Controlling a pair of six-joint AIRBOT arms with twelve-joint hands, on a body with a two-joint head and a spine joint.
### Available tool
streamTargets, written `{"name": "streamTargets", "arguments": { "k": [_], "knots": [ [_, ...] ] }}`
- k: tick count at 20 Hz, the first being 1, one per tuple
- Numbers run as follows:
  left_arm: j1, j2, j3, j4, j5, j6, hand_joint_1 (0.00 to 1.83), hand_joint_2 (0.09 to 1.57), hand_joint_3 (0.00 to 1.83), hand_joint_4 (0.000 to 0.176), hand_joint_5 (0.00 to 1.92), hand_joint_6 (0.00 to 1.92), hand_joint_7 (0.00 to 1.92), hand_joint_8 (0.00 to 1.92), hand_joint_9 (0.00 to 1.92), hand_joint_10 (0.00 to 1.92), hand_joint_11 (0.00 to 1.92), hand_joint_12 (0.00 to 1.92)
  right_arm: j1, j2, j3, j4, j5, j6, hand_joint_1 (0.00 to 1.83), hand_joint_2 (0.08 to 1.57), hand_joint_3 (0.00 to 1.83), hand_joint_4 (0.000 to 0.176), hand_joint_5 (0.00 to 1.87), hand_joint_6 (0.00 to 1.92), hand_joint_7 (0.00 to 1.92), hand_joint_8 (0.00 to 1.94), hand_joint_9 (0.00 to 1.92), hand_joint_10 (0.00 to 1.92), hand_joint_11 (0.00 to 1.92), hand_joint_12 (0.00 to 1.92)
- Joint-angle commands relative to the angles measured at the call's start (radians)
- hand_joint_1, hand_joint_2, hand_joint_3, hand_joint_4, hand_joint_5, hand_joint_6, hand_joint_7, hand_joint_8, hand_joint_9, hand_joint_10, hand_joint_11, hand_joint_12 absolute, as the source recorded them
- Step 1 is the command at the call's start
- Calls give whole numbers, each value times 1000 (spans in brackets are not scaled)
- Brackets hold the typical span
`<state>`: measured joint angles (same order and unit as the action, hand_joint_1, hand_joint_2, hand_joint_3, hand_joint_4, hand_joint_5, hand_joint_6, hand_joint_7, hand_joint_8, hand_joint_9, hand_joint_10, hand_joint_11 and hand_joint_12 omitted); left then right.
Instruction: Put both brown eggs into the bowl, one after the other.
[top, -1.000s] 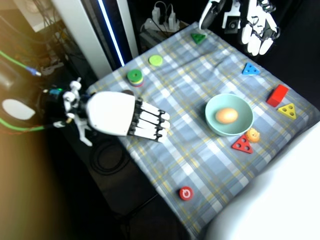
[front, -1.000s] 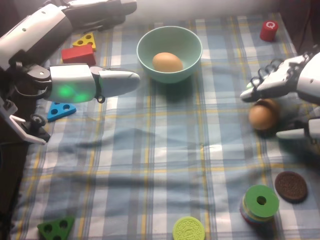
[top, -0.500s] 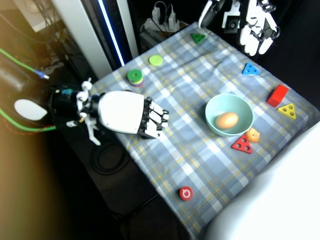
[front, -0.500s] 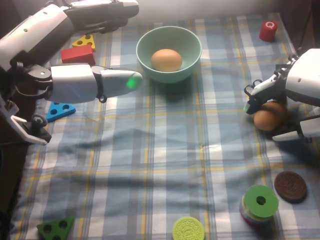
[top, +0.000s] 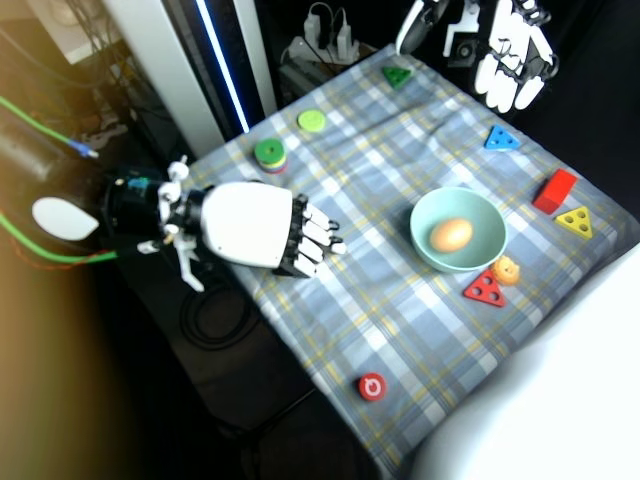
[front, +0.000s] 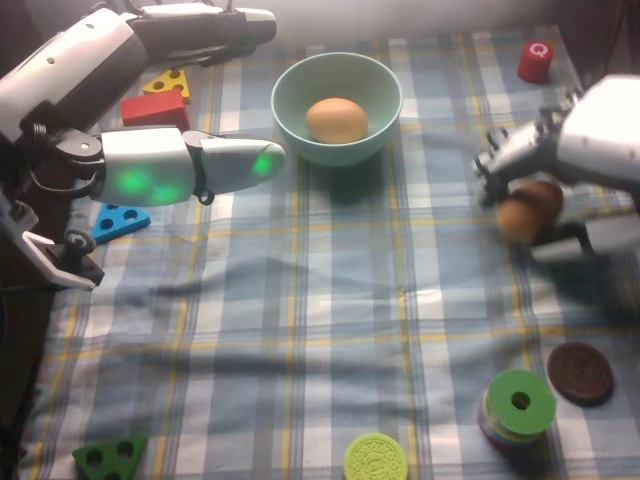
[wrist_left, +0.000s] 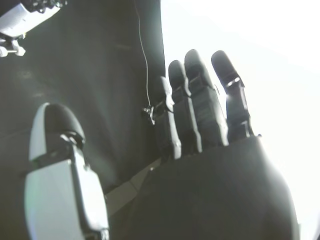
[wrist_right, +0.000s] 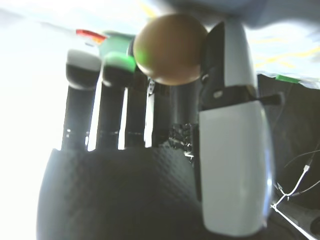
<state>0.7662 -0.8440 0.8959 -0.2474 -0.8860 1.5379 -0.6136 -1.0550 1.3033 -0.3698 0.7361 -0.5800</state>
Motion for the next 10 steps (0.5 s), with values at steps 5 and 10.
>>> {"name": "streamTargets", "arguments": {
  "k": [5,10],
  "knots": [
    [16,18,-9,-12,-151,-17,804,914,2,135,439,0,493,7,471,8,0,696,154,-70,65,38,125,-14,1237,1178,2,0,943,753,833,1500,775,1550,652,1795],
    [17,17,-8,-15,-142,-17,802,928,2,134,418,1,495,2,486,3,0,695,253,-134,95,41,123,-65,1385,1080,0,0,964,971,1107,650,1010,1086,808,1009]
  ]
}}
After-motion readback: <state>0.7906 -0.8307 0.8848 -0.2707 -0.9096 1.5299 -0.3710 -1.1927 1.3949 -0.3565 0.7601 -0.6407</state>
